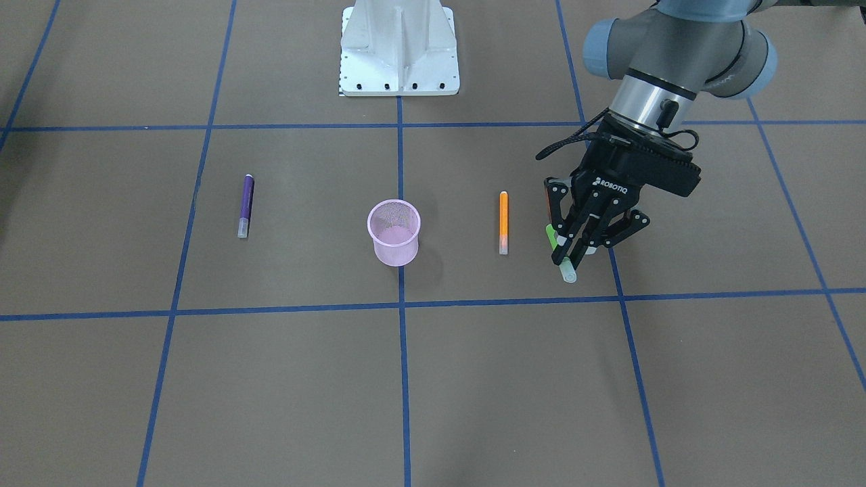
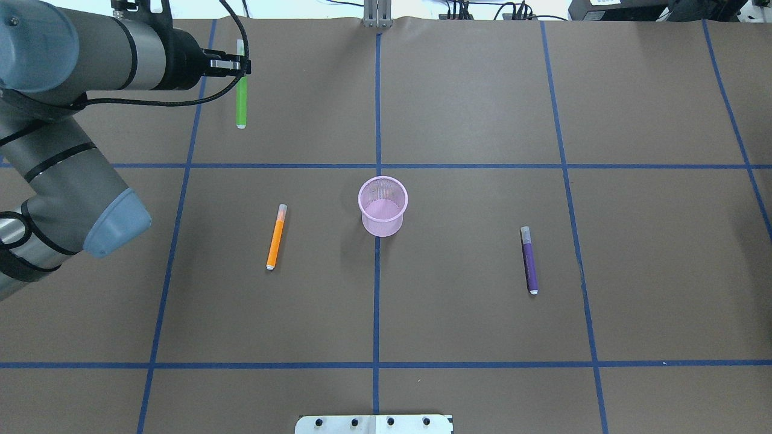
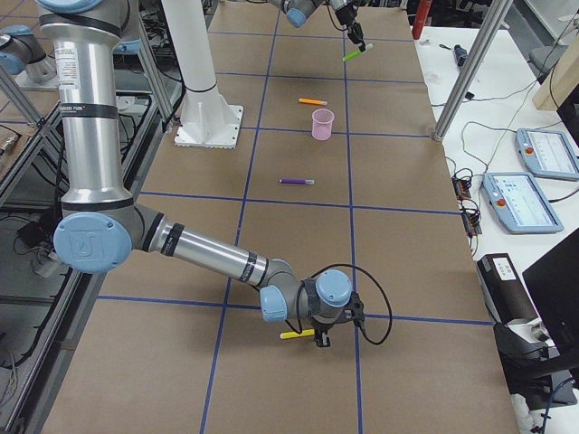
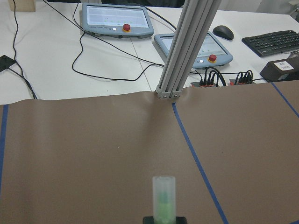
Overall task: Collect pens into pen holder
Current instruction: 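Carry the green marker farther from the robot with the left gripper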
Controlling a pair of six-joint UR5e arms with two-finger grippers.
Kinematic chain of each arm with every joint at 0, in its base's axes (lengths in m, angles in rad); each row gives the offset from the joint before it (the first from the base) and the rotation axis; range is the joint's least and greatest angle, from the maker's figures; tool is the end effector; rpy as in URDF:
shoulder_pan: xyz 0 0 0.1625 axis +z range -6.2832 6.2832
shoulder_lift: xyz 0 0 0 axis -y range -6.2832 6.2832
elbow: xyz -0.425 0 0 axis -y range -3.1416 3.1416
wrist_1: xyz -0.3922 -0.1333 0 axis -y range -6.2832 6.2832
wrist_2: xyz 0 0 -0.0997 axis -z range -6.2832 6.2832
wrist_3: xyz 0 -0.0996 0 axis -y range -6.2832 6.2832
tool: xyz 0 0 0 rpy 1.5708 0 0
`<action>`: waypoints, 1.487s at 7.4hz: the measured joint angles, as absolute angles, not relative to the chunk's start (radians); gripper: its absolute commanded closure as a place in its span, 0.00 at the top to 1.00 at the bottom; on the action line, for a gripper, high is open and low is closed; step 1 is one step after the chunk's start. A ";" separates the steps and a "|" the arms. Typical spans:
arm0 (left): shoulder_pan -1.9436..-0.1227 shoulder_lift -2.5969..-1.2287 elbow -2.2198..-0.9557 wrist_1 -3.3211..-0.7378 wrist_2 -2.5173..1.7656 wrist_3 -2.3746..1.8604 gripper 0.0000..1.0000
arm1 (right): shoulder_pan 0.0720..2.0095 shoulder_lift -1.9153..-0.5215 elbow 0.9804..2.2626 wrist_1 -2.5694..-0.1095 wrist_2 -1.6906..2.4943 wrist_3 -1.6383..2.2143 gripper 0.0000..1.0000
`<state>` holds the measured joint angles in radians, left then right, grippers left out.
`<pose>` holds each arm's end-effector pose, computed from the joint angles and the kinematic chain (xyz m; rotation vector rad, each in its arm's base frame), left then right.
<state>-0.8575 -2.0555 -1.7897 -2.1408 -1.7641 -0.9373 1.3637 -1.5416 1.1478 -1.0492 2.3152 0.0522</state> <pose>0.3192 -0.5434 0.2181 0.7384 1.0450 -0.0695 -0.0349 -0.4860 0.7978 0.0247 -0.7541 -0.1951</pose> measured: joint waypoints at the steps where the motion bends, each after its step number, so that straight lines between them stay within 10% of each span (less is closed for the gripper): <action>1: -0.857 -2.056 -1.789 -2.141 -1.764 -0.937 0.00 | 1.364 -1.542 1.147 -1.050 2.316 0.052 0.41; 11: -0.852 -2.057 -1.781 -2.141 -1.764 -0.939 0.00 | 1.364 -1.543 1.141 -1.051 2.312 0.049 0.36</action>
